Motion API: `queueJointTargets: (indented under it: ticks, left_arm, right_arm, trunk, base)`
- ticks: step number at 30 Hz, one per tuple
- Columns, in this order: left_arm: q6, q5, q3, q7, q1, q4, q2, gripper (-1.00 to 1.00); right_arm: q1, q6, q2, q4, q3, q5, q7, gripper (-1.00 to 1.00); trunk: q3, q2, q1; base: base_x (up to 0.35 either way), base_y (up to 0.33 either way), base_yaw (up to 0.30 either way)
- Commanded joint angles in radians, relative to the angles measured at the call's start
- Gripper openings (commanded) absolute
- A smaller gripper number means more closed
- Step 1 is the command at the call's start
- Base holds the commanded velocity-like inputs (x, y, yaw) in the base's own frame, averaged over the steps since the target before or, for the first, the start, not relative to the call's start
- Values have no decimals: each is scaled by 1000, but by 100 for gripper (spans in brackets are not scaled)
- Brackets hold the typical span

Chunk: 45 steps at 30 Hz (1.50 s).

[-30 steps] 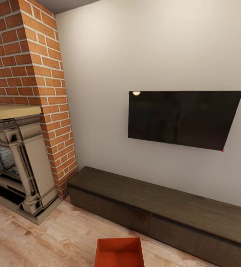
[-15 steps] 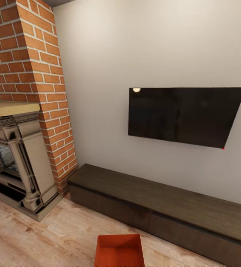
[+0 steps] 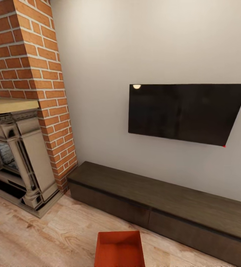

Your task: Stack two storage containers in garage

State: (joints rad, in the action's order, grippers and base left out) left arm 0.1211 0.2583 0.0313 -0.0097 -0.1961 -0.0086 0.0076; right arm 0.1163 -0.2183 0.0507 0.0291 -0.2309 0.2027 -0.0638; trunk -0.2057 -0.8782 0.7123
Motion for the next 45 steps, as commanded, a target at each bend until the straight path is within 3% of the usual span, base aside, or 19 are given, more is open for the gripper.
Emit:
queueJointTargets:
  ticks: [1, 45]
  left_arm:
    - [3, 7, 4, -1, -1, 1, 0, 100]
    - [3, 7, 4, -1, -1, 1, 0, 100]
  right_arm:
    - [1, -6, -1, 3, -9, 9, -1, 100]
    - [1, -18, 1, 3, -8, 9, -11, 100]
  trunk:
    - [-3, -1, 0]
    - [-74, -1, 0]
  base:
    - [0, 0, 0]
    - [0, 0, 0]
